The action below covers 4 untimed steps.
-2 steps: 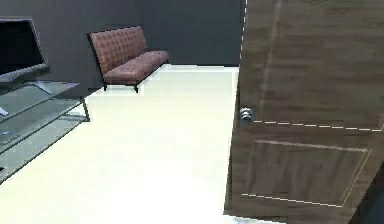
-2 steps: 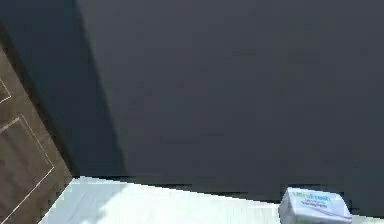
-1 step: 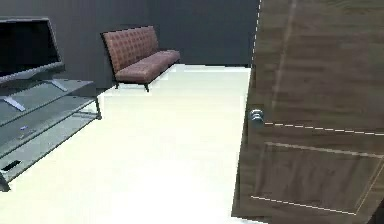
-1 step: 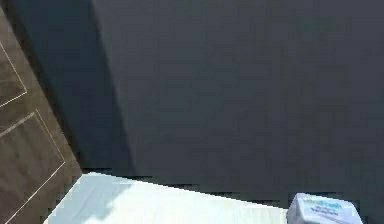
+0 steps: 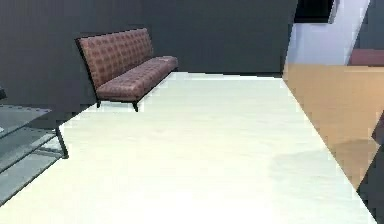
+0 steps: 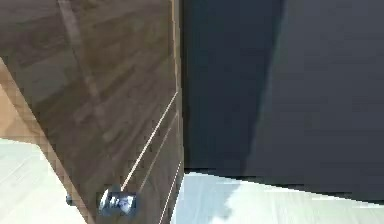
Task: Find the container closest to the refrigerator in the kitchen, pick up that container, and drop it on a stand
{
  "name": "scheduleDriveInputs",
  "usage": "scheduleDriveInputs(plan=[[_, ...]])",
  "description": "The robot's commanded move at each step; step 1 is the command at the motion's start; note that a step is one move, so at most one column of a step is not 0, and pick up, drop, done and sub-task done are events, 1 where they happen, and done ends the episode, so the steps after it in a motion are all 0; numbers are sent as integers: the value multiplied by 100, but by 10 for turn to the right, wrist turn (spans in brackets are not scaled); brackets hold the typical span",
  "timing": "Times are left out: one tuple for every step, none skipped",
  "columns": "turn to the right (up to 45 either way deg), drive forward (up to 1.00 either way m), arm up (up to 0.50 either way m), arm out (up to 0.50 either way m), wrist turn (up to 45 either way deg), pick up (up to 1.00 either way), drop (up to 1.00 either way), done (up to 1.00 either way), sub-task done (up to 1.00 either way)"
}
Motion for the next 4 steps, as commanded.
scheduleDriveInputs(plan=[[-450, 0, 0, 0, 0, 0, 0, 0, 0], [-60, 0, 0, 0, 0, 0, 0, 0, 0], [0, 5, 0, 0, 0, 0, 0, 0, 0], [-390, 0, 0, 0, 0, 0, 0, 0, 0]])
